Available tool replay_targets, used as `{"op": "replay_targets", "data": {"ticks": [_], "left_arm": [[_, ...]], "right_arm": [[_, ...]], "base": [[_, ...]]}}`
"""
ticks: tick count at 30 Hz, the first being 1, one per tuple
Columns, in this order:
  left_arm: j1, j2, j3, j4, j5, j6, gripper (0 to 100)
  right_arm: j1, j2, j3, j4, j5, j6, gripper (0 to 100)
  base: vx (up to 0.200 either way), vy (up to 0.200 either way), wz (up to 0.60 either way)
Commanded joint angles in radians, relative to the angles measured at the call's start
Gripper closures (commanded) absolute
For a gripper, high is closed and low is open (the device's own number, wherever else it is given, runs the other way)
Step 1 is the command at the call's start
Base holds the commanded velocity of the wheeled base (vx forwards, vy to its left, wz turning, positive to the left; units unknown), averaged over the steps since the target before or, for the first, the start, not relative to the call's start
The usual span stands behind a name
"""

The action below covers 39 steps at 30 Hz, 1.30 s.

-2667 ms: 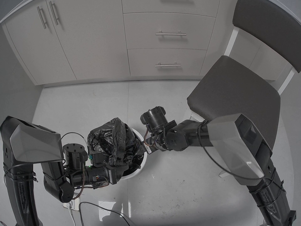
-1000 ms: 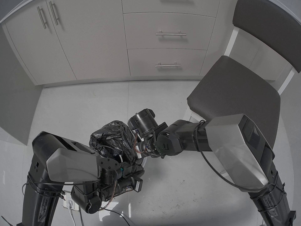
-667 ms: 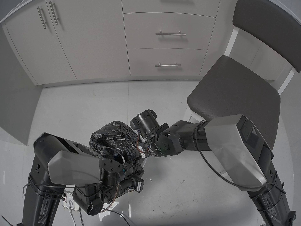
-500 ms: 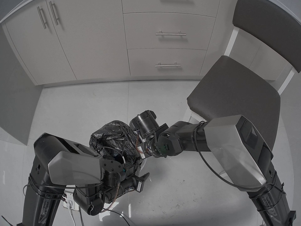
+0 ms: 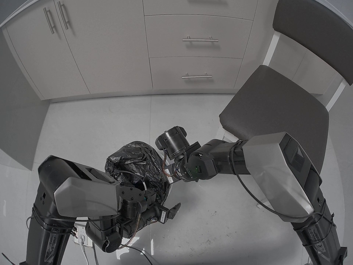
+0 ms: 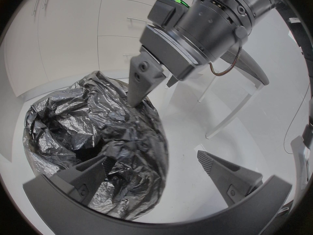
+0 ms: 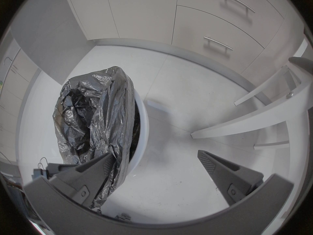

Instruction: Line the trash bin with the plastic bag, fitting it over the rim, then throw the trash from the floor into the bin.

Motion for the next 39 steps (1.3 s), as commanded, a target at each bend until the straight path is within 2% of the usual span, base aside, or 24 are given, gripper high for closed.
{"op": "replay_targets", "data": {"ticks": [1, 13, 23, 27, 31, 33, 34, 35, 39], "left_arm": [[0.005, -0.031, 0.005, -0.003, 0.022, -0.004, 0], [0.02, -0.114, 0.04, -0.003, 0.022, -0.044, 0], [0.071, -0.138, 0.057, -0.003, 0.022, -0.044, 0], [0.147, -0.175, 0.049, -0.003, 0.01, -0.046, 0], [0.204, -0.207, 0.048, -0.003, 0.007, -0.044, 0], [0.255, -0.24, 0.051, -0.003, -0.016, -0.044, 0], [0.255, -0.24, 0.051, -0.003, -0.016, -0.044, 0], [0.293, -0.26, 0.054, -0.003, -0.045, -0.046, 0], [0.35, -0.28, 0.057, -0.001, -0.071, -0.047, 0]], "right_arm": [[-0.013, 0.008, 0.0, 0.0, -0.034, -0.017, 0], [-0.02, 0.016, 0.0, -0.004, -0.1, -0.115, 0], [-0.042, 0.023, 0.0, -0.06, -0.097, -0.143, 0], [-0.048, 0.054, 0.0, -0.141, -0.098, -0.146, 0], [-0.049, 0.068, 0.0, -0.156, -0.097, -0.146, 0], [-0.06, 0.077, 0.0, -0.158, -0.094, -0.146, 0], [-0.06, 0.077, 0.0, -0.158, -0.094, -0.146, 0], [-0.065, 0.083, 0.0, -0.161, -0.092, -0.143, 0], [-0.079, 0.102, 0.0, -0.182, -0.092, -0.143, 0]], "base": [[0.0, 0.0, 0.0], [0.0, 0.0, 0.0], [0.0, 0.0, 0.0], [0.0, 0.0, 0.0], [0.0, 0.0, 0.0], [0.0, 0.0, 0.0], [0.0, 0.0, 0.0], [0.0, 0.0, 0.0], [0.0, 0.0, 0.0]]}}
